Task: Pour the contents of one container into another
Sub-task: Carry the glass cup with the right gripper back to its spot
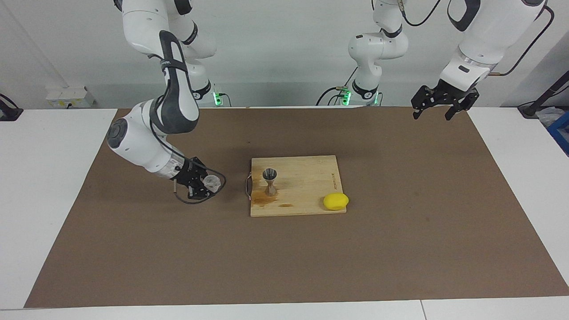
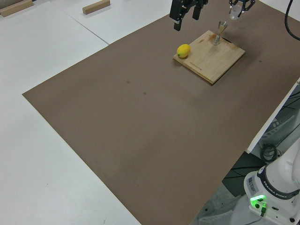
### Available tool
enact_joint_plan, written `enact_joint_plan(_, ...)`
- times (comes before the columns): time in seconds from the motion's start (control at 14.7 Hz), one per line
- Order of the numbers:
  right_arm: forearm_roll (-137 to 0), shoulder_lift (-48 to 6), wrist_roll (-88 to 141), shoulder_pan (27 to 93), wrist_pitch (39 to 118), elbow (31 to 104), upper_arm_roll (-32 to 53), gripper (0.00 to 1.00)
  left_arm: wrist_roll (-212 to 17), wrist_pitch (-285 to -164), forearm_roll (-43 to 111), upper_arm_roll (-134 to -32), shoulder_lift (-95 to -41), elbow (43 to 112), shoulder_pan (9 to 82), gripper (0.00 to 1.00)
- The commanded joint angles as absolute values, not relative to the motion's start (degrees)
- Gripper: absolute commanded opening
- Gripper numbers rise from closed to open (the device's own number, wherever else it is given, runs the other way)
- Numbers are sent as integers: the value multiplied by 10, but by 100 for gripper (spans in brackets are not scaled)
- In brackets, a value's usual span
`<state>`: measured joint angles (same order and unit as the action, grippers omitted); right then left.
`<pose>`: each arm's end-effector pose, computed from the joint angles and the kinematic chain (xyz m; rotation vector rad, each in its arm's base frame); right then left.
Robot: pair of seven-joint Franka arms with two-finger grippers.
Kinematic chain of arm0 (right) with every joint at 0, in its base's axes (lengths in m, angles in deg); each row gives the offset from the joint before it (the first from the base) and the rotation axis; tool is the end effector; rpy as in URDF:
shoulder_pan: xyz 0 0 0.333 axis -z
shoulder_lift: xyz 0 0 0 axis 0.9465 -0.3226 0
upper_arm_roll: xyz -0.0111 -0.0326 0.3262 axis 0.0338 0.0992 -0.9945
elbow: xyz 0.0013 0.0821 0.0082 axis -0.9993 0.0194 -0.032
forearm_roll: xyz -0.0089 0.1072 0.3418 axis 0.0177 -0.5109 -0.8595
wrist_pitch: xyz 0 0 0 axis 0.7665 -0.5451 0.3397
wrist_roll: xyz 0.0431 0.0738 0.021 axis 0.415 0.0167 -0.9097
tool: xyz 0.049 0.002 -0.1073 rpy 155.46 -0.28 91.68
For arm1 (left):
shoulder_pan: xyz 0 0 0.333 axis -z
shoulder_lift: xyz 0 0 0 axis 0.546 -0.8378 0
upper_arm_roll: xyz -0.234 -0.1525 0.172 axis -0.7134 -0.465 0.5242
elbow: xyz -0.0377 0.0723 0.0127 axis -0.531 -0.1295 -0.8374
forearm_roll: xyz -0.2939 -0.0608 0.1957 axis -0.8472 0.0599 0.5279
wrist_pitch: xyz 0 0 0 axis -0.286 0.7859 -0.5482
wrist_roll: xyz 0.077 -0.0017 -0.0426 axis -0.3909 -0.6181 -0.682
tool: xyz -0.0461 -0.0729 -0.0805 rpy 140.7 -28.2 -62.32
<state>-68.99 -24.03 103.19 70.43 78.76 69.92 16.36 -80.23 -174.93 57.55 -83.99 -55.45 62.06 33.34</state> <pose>0.5909 0.0547 0.3709 -2.0854 1.8390 0.5232 0.4972 -0.0457 0.6231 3.1094 -0.1671 -0.0518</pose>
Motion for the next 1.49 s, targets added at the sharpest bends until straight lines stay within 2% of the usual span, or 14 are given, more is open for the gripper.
enact_joint_plan(0.0,-741,-241,970,742,787,723,156,0,-802,-1756,568,-839,-538,640,331,100)
enact_joint_plan(0.34,-810,-275,883,790,745,727,156,0,-802,-1756,568,-839,-537,640,332,100)
enact_joint_plan(0.68,-852,-286,823,813,733,742,156,0,-802,-1756,568,-839,-538,640,332,100)
enact_joint_plan(1.22,-861,-283,803,811,742,768,156,0,-802,-1756,568,-839,-538,640,331,100)
enact_joint_plan(1.29,-861,-283,803,810,744,770,157,7,-802,-1756,568,-839,-538,640,332,100)
enact_joint_plan(1.36,-861,-283,803,810,753,772,157,22,-802,-1756,568,-839,-538,640,332,100)
enact_joint_plan(1.42,-861,-282,803,810,756,776,157,41,-802,-1756,568,-839,-538,640,331,100)
